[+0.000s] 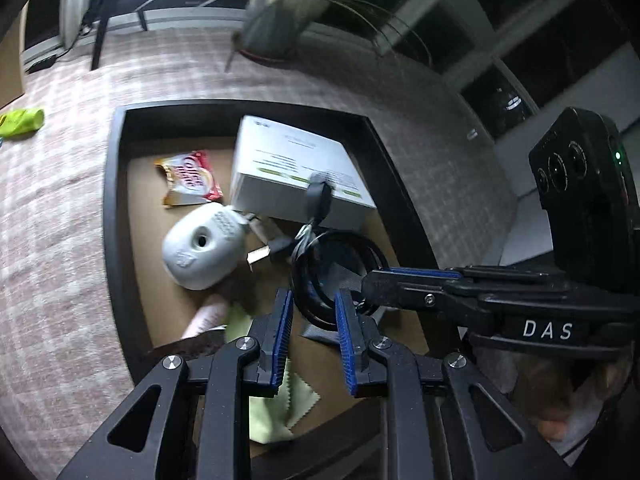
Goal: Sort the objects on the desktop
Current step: 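Carry the black cable over the tray and open both grippers, then move both open grippers back toward the pile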
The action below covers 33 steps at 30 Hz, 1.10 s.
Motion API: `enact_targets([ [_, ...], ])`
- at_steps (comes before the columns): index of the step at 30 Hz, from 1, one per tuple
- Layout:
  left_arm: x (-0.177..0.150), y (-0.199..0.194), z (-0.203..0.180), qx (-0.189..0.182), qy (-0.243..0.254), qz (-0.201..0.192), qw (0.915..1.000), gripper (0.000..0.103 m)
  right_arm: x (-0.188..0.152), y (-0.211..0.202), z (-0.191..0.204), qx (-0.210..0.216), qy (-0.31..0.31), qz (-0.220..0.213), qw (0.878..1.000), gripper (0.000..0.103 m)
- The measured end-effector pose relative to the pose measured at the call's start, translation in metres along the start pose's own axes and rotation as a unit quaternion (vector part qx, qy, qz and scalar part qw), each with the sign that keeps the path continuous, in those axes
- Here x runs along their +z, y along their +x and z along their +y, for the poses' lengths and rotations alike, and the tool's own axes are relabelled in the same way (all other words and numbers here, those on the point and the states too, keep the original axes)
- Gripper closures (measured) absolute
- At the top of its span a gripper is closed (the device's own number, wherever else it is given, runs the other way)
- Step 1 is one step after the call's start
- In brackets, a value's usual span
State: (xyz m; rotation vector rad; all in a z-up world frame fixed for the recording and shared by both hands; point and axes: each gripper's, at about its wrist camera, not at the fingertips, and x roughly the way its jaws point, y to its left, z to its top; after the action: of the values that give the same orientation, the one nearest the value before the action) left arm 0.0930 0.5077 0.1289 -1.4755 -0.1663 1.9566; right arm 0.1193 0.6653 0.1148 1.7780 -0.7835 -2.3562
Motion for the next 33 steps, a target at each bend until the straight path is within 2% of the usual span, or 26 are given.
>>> enact_targets([
  [4,0.0,-0.004,0.001,0.008,-0.004,-0.005,0.9999,0.083,0.001,-0.009,-0.005,-0.003,0.009,-0.016,1.0,0.088],
  [8,-0.002,-0.019,0.018,0.017,-0.023,-0.017,0.9994,0.083,0.003,-0.007,0.005,-0.001,-0.003,-0.016,1.0,0.088],
  [19,-0.016,-0.057,0.086,0.062,-0.097,-0.05,0.9921,0.083,0.012,0.025,0.072,-0.002,-0.077,0.008,0.997,0.088],
  [28,-0.031,-0.103,0.155,0.109,-0.161,-0.082,0.9775,0.083,0.031,0.058,0.145,-0.003,-0.16,0.026,0.987,0.088],
  [33,-0.023,-0.136,0.202,0.14,-0.197,-0.102,0.965,0.083,0.055,0.072,0.191,-0.017,-0.215,0.018,0.976,0.088],
])
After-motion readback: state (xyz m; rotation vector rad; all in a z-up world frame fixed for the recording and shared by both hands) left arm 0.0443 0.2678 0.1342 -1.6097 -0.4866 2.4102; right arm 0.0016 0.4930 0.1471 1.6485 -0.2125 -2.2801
